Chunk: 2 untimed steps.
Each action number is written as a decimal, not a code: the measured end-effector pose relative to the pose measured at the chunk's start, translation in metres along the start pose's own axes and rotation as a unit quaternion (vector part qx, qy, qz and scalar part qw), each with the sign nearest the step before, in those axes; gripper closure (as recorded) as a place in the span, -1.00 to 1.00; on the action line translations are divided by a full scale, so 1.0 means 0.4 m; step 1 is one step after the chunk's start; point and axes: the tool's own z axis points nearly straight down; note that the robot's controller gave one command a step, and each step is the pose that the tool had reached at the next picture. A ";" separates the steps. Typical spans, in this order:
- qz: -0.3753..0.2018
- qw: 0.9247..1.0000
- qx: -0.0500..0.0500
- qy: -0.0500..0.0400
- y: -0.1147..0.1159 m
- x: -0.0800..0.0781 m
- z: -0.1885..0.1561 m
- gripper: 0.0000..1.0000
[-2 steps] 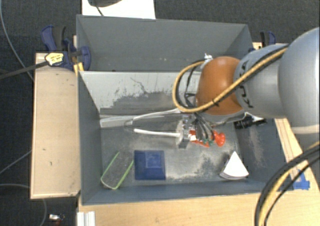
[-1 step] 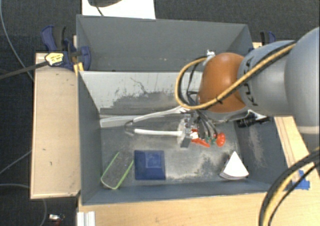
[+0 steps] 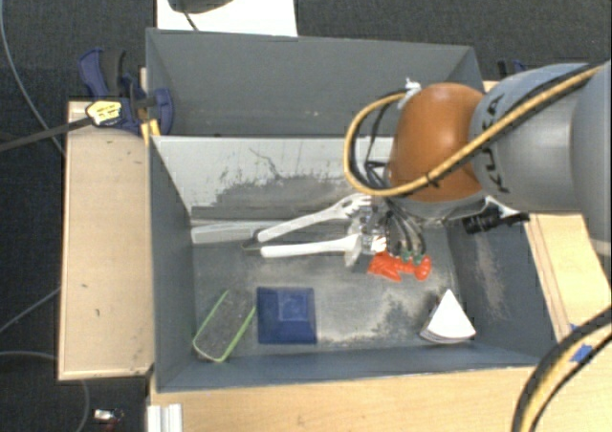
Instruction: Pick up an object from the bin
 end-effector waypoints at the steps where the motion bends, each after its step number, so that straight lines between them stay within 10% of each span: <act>1: -0.001 1.000 0.000 -0.002 0.000 -0.004 -0.113 1.00; 2: -0.002 1.000 -0.001 -0.005 0.001 -0.008 -0.172 1.00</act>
Offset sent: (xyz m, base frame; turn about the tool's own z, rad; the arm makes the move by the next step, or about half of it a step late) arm 0.0010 -0.0001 0.0656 -0.0012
